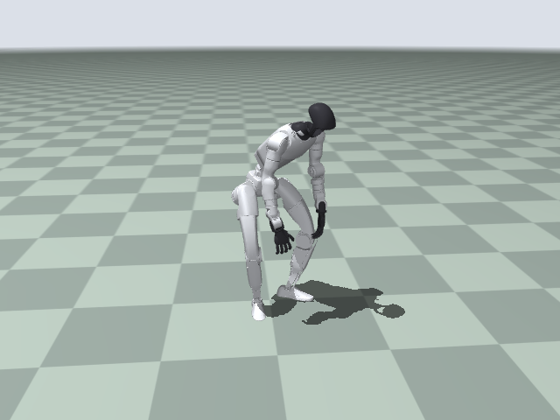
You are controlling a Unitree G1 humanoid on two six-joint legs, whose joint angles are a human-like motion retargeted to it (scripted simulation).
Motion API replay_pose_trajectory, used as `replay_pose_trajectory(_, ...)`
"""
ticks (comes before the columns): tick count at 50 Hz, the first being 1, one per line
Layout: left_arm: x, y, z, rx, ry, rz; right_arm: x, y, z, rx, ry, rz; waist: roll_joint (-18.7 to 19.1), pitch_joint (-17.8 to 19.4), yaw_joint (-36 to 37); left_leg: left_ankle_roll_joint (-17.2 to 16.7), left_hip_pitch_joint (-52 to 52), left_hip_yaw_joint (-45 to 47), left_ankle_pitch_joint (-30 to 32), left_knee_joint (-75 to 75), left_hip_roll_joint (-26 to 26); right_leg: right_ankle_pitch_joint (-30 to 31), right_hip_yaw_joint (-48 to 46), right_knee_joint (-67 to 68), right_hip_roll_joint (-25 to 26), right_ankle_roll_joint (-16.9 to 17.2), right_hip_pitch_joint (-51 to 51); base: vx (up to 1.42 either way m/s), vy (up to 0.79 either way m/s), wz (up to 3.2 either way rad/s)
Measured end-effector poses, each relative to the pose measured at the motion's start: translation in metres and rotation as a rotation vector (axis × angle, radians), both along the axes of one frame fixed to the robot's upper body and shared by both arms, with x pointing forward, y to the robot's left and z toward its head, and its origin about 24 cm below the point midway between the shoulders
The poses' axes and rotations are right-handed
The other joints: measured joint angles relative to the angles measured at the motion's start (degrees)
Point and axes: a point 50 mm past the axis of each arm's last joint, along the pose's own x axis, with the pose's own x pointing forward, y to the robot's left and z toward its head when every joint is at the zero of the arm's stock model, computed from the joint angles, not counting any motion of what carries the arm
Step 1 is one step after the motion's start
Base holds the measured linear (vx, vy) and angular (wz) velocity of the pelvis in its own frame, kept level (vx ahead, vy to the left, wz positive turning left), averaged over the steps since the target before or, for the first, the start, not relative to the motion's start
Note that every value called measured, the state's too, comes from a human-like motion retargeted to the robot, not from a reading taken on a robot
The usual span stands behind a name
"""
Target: Upper body actions
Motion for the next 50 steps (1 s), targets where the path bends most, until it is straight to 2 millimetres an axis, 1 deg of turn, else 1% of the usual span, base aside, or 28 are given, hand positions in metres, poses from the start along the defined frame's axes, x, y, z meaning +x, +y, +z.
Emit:
replay_pose_trajectory(2, 0.010, -0.005, 0.016, -0.035, -0.070, 0.019, 0.009, 0.001, 0.017, 0.005, -0.063, 0.006, 0.62, 0.09, 0.95, 1.13, -5.72, -1.00, -2.64, 5.95, 2.01, -1.93, 0.21, 5.67, -0.20, -1.22, -5.56, -0.25, -0.03, -0.44)
replay_pose_trajectory(5, 0.022, -0.013, 0.039, -0.140, -0.183, 0.090, 0.021, 0.003, 0.042, 0.019, -0.157, 0.032, 0.89, 0.09, 1.96, 3.08, -13.51, -1.98, -6.50, 14.68, 4.52, -5.32, 0.84, 14.98, -1.26, -3.03, -13.58, -0.19, -0.01, -0.37)
replay_pose_trajectory(8, 0.032, -0.020, 0.062, -0.251, -0.275, 0.161, 0.031, 0.003, 0.069, 0.041, -0.249, 0.059, 1.25, 0.09, 2.42, 4.93, -20.54, -3.32, -9.99, 23.34, 6.05, -8.95, 1.85, 24.27, -2.22, -4.33, -20.52, -0.11, -0.01, -0.12)
replay_pose_trajectory(10, 0.038, -0.023, 0.079, -0.302, -0.340, 0.177, 0.036, 0.004, 0.088, 0.052, -0.314, 0.085, 1.15, 0.09, 2.27, 6.35, -24.65, -3.88, -11.95, 28.95, 6.78, -11.38, 2.76, 30.22, -2.93, -5.21, -24.67, -0.03, -0.01, 0.01)
replay_pose_trajectory(12, 0.044, -0.023, 0.097, -0.317, -0.416, 0.178, 0.040, 0.005, 0.107, 0.057, -0.384, 0.114, 1.00, 0.09, 2.17, 7.43, -28.50, -4.85, -13.31, 34.06, 7.24, -13.58, 3.57, 35.86, -3.47, -6.01, -28.54, 0.00, 0.00, 0.00)
replay_pose_trajectory(16, 0.052, -0.023, 0.133, -0.292, -0.558, 0.165, 0.046, 0.010, 0.142, 0.040, -0.518, 0.170, 0.42, 0.09, 2.06, 9.35, -35.69, -6.48, -15.52, 43.44, 8.07, -17.25, 5.16, 46.32, -4.77, -7.32, -36.01, 0.00, 0.00, 0.00)
replay_pose_trajectory(17, 0.053, -0.023, 0.140, -0.286, -0.582, 0.158, 0.046, 0.012, 0.149, 0.035, -0.543, 0.192, 0.12, 0.09, 2.01, 9.73, -37.04, -6.70, -16.11, 45.75, 8.33, -18.10, 5.70, 48.99, -5.29, -7.66, -37.69, 0.00, 0.00, 0.00)
replay_pose_trajectory(18, 0.053, -0.023, 0.143, -0.280, -0.592, 0.149, 0.046, 0.014, 0.152, 0.029, -0.556, 0.216, -0.30, 0.09, 1.99, 10.09, -37.44, -6.53, -16.85, 47.97, 8.59, -19.04, 6.55, 51.85, -5.84, -8.00, -38.95, 0.00, 0.00, 0.00)
replay_pose_trajectory(23, 0.051, -0.025, 0.142, -0.257, -0.605, 0.113, 0.040, 0.027, 0.153, -0.026, -0.595, 0.343, -2.08, 0.09, 1.42, 13.15, -37.58, -4.49, -21.98, 59.40, 9.83, -24.15, 12.15, 66.47, -9.15, -8.27, -44.20, 0.09, 0.11, 0.07)
replay_pose_trajectory(25, 0.049, -0.026, 0.139, -0.257, -0.613, 0.109, 0.037, 0.032, 0.150, -0.044, -0.605, 0.390, -2.70, 0.09, 1.41, 13.42, -37.58, -4.29, -24.35, 63.98, 10.55, -26.33, 14.58, 71.76, -9.93, -8.27, -46.09, 0.15, 0.11, -0.06)
replay_pose_trajectory(27, 0.046, -0.024, 0.130, -0.256, -0.601, 0.107, 0.032, 0.039, 0.141, -0.046, -0.586, 0.440, -2.98, 0.09, 1.27, 13.46, -37.55, -4.96, -26.67, 68.67, 11.44, -28.44, 16.53, 76.67, -10.45, -8.27, -47.08, 0.14, 0.10, -0.08)
replay_pose_trajectory(29, 0.042, -0.021, 0.118, -0.254, -0.573, 0.103, 0.027, 0.045, 0.129, -0.047, -0.548, 0.491, -2.73, 0.09, 0.95, 13.48, -37.36, -6.35, -28.70, 73.08, 12.17, -30.47, 17.91, 81.14, -11.08, -8.27, -47.04, 0.10, 0.10, -0.01)
replay_pose_trajectory(33, 0.033, -0.010, 0.092, -0.277, -0.527, 0.141, 0.017, 0.050, 0.112, -0.060, -0.493, 0.572, -2.06, 0.09, 0.48, 13.51, -36.87, -8.93, -31.32, 79.26, 13.56, -33.44, 20.05, 87.69, -11.69, -8.27, -46.78, 0.01, 0.14, -0.05)
replay_pose_trajectory(35, 0.030, -0.007, 0.086, -0.284, -0.520, 0.150, 0.014, 0.050, 0.107, -0.049, -0.493, 0.584, -1.65, 0.09, 0.37, 13.51, -36.69, -9.47, -31.61, 80.56, 13.78, -33.99, 20.69, 89.06, -11.80, -8.27, -46.68, -0.04, 0.13, -0.02)
replay_pose_trajectory(37, 0.030, -0.004, 0.087, -0.258, -0.532, 0.140, 0.010, 0.051, 0.105, -0.035, -0.506, 0.607, -1.38, 0.09, 0.32, 13.51, -36.62, -9.31, -31.16, 80.52, 13.57, -33.65, 20.93, 88.87, -11.88, -8.27, -46.68, -0.05, 0.07, 0.02)
replay_pose_trajectory(42, 0.030, -0.001, 0.091, -0.119, -0.568, 0.085, 0.006, 0.055, 0.104, -0.069, -0.529, 0.673, -1.68, 0.09, 0.38, 13.51, -36.56, -8.14, -28.95, 77.79, 13.35, -31.49, 20.24, 85.76, -11.47, -8.27, -46.67, 0.00, 0.00, 0.00)
replay_pose_trajectory(44, 0.029, 0.001, 0.089, -0.072, -0.580, 0.080, 0.004, 0.057, 0.103, -0.077, -0.543, 0.691, -1.96, 0.09, 0.43, 13.51, -36.54, -7.95, -28.34, 77.23, 13.60, -30.88, 20.06, 85.02, -11.28, -8.27, -46.65, 0.00, 0.00, 0.00)
replay_pose_trajectory(47, 0.027, 0.006, 0.080, -0.013, -0.571, 0.085, 0.003, 0.058, 0.097, -0.119, -0.543, 0.714, -2.33, 0.09, 0.41, 13.51, -36.48, -8.15, -28.05, 77.70, 14.11, -30.61, 20.26, 85.21, -11.18, -8.27, -46.61, 0.00, 0.00, 0.00)
replay_pose_trajectory(50, 0.022, 0.008, 0.066, 0.038, -0.527, 0.072, 0.001, 0.056, 0.083, -0.191, -0.496, 0.743, -2.44, 0.09, 0.45, 13.51, -36.38, -8.91, -28.47, 79.68, 14.61, -31.12, 21.10, 86.92, -11.37, -8.27, -46.57, 0.01, 0.02, 0.00)
